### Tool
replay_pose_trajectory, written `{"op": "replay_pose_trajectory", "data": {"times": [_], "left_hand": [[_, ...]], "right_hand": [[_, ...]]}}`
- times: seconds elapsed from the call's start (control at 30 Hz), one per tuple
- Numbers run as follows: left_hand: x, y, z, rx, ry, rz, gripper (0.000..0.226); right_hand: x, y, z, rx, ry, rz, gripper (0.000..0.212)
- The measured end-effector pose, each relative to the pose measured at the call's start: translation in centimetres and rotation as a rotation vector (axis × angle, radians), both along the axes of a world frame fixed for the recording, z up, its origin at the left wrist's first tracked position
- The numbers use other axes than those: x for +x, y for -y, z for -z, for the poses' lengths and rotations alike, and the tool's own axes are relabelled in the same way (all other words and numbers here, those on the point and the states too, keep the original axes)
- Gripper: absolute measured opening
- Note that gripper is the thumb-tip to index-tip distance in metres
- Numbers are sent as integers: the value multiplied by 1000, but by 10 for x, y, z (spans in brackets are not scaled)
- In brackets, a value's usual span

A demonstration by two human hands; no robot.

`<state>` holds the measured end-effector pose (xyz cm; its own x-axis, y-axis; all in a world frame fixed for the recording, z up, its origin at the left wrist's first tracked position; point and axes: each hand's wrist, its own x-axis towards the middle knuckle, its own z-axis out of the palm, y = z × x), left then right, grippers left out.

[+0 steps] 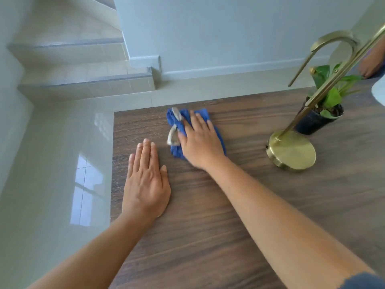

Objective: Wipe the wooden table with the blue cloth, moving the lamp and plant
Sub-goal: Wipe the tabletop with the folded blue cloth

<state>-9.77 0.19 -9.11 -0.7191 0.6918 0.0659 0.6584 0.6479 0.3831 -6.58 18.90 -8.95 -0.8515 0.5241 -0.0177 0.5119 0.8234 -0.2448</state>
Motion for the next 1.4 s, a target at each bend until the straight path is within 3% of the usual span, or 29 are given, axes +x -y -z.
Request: {"op": "replay_pose_trajectory", "data": {"times": [0.17,0.4,0.5,0.73,0.8,1.1,1.2,1.4], "left_hand": [[-8,5,-1,-37,50,-75,61],[-9,11,-1,-59,28,-24,61],[-10,11,1,-50,13,-34,60],[-9,10,0,-55,13,-39,60],[-11,9,2,-58,5,-35,60],[-10,10,1,-62,6,-28,61],[-9,12,1,-64,-1,-26,60],[-8,10,0,-71,2,-27,60]], "right_hand": [[74,42,0,44,22,-40,65],[-42,-65,-3,-2,63,83,56],[-62,-75,0,30,55,92,52],[54,41,-4,-12,-33,-166,57],[62,38,-2,-11,-15,-188,56],[-31,-72,-5,29,136,131,75],[-23,-52,-11,17,180,130,86],[55,33,-6,17,149,-16,82]]}}
